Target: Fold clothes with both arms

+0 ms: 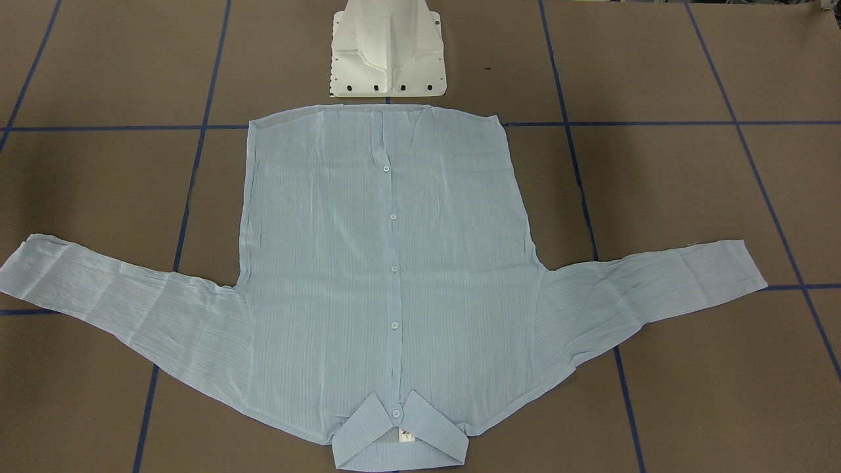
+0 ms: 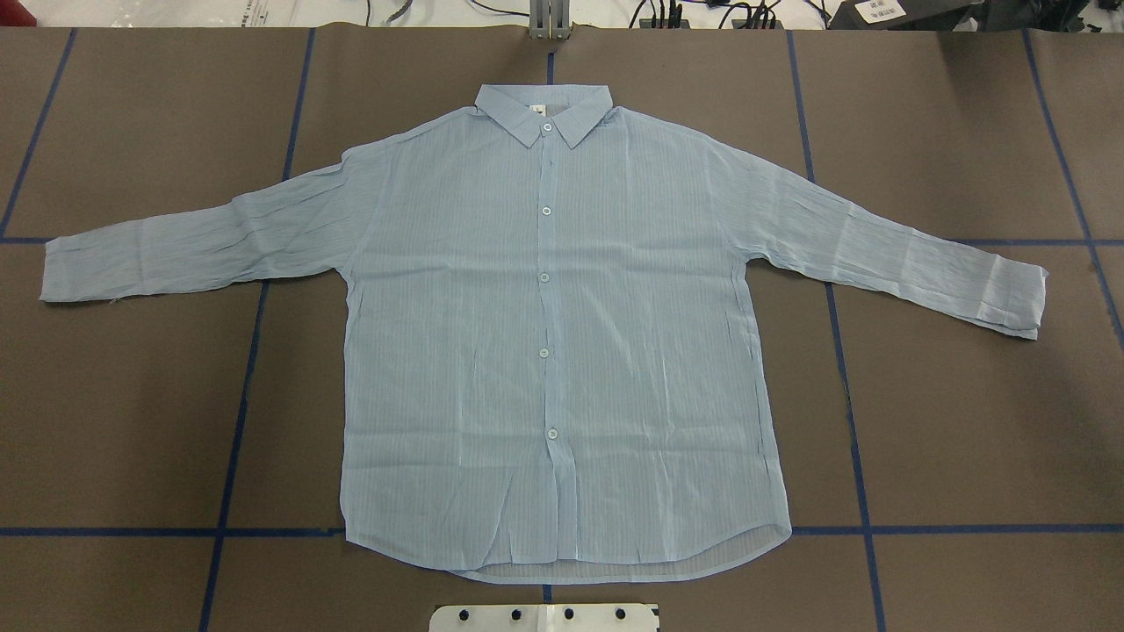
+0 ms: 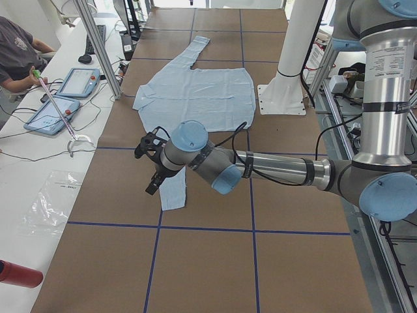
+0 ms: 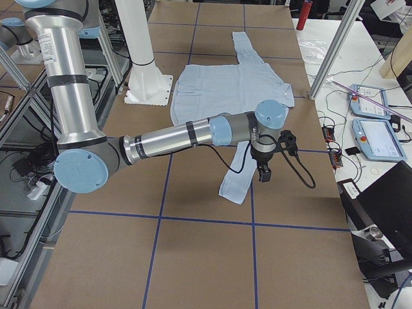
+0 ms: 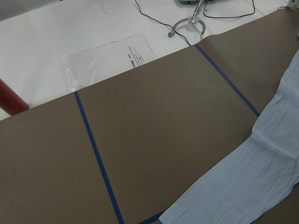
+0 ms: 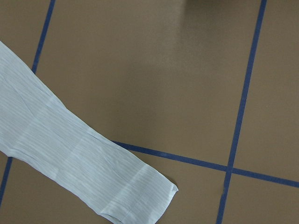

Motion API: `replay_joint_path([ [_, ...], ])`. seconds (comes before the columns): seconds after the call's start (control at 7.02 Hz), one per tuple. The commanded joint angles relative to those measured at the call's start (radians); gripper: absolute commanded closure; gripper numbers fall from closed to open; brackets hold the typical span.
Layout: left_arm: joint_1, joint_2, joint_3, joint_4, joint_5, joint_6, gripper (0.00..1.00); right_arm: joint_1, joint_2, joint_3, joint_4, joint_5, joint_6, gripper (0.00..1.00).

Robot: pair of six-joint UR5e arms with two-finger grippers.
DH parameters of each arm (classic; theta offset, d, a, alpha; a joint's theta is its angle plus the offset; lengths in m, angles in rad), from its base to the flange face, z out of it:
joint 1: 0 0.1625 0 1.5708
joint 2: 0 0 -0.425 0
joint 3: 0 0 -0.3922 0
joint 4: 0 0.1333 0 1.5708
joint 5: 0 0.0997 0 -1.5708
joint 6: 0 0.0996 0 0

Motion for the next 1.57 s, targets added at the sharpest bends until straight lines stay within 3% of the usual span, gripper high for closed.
replay_joint_path([
  [0.0, 0.016, -0.019, 0.052, 0.103, -0.004, -0.002, 0.0, 0.001, -0.022, -0.01, -0.004, -0.005, -0.002, 0.0],
  [0.43, 0.038, -0.008, 0.037, 0.102, -0.001, -0.001, 0.0, -0.005, -0.068, -0.011, 0.006, -0.001, -0.009, 0.0],
  [0.71, 0.053, -0.008, 0.028, 0.095, -0.009, -0.001, 0.0, -0.091, -0.08, -0.036, 0.042, -0.001, 0.0, 0.0],
  [1.0, 0.058, -0.008, 0.028, 0.078, -0.025, -0.002, 0.0, -0.163, -0.077, -0.15, 0.19, 0.001, 0.012, 0.0],
  [1.42, 0.058, -0.008, 0.027, 0.075, -0.033, -0.001, 0.0, -0.18, -0.065, -0.362, 0.434, 0.01, 0.283, 0.05],
])
